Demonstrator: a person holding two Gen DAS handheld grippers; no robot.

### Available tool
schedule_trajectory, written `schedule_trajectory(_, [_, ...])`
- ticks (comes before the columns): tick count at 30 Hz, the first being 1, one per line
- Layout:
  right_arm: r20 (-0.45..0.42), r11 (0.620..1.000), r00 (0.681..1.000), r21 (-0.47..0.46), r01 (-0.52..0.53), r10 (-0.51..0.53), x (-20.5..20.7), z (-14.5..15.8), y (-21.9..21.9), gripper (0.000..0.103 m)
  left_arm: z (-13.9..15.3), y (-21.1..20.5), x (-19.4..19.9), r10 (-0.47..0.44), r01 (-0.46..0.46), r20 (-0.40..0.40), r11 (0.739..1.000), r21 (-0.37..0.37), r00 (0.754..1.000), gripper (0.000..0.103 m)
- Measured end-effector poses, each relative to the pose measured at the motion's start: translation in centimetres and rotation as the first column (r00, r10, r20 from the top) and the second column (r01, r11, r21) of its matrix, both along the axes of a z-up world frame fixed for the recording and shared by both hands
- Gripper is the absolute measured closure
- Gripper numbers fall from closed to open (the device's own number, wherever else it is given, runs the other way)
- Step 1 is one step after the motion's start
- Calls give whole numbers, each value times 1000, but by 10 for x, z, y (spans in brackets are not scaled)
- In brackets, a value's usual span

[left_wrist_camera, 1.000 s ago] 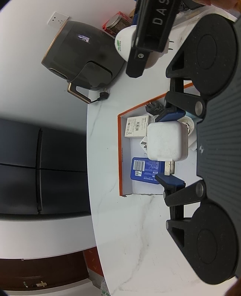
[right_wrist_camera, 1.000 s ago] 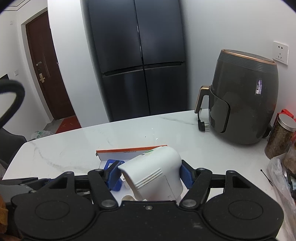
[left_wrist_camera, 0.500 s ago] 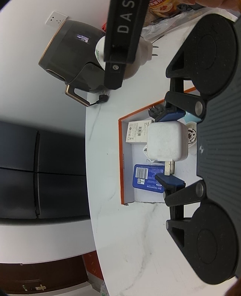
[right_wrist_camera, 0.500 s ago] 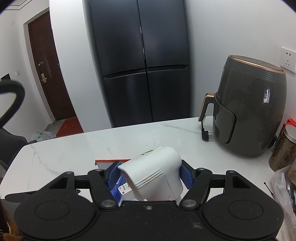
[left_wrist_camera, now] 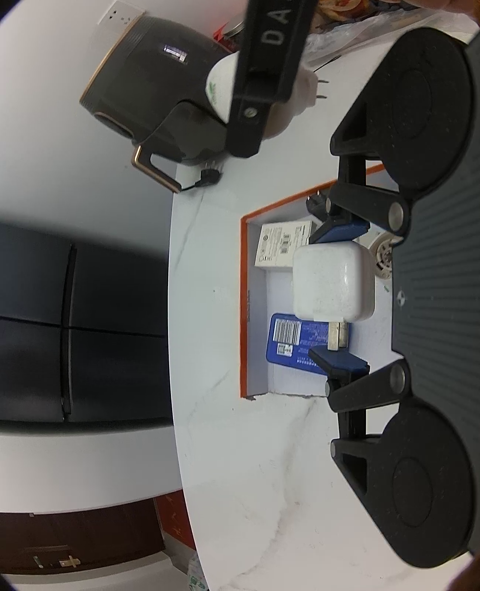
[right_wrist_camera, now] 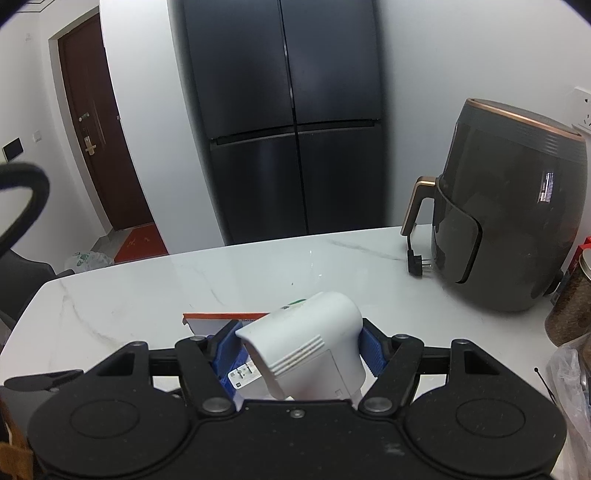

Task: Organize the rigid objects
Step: 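Lower the small charger and socket adapter into the box and open both tools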

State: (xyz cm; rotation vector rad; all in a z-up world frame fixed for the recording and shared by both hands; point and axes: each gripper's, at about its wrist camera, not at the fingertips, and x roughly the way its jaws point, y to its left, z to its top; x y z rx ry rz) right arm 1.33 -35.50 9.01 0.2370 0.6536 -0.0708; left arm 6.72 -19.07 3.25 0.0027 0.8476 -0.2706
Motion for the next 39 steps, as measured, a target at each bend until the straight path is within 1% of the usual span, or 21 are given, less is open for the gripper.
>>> schedule_trajectory(18, [-38,1000,999,14,-13,13,16,-20,2,23,-4,6,21,14,-14,-4,1000,13,1000,45])
schedule_trajectory(19, [-40,1000,999,17,-12,13,16,-21,2,23,-4,7,21,13,-13,-6,1000,14,1000,45])
schedule_trajectory(20, [-42,1000,999,18,-11,12,16,-22,2,23,-4,8,22,13,-13,-5,1000,10,1000,48])
schedule_trajectory(25, [-52,1000,999,18,-9,10,16,-27,4,23,-3,8,23,3,-3,4,1000,12,1000,48])
schedule_trajectory(28, [-58,1000,998,16,-7,7,14,-29,5,23,-6,9,24,0,1,-7,1000,12,1000,48])
schedule_trajectory(34, [-80,1000,997,15,2,-1,12,-38,3,23,-13,22,26,35,-34,-30,999,10,999,48])
schedule_trajectory(39, [-89,1000,996,17,0,1,11,-41,5,23,-12,29,24,48,-48,-31,999,10,998,48])
